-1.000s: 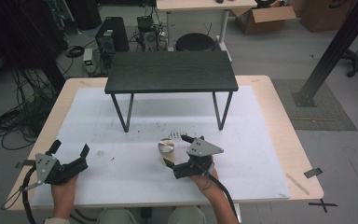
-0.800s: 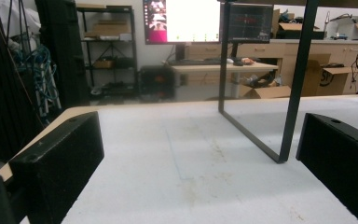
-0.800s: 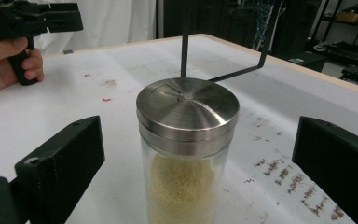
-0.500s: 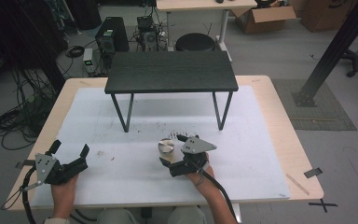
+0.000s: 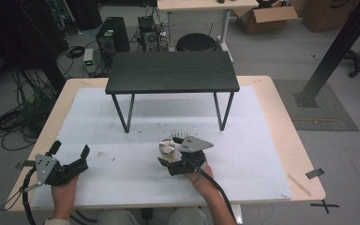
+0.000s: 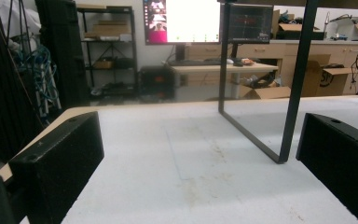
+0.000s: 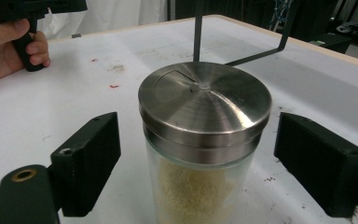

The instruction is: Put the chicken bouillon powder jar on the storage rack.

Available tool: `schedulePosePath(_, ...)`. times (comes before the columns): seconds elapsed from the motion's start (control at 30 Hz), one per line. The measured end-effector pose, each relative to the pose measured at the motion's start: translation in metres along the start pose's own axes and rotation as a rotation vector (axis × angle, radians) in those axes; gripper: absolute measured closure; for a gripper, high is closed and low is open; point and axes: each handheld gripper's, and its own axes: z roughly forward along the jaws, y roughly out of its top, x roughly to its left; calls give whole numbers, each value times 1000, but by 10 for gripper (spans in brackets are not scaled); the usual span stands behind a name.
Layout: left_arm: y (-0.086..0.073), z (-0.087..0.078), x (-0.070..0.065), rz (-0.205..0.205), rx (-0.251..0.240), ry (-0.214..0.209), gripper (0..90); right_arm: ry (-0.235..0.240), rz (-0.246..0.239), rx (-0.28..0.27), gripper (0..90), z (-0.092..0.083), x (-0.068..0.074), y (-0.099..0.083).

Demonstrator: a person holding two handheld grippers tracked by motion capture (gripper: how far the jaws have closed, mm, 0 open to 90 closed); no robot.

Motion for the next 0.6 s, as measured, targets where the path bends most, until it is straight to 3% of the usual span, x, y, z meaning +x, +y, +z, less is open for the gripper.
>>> schedulePosePath(0.6, 0, 0, 0, -1, -2, 0, 12, 21, 20, 4, 287, 0, -3, 0)
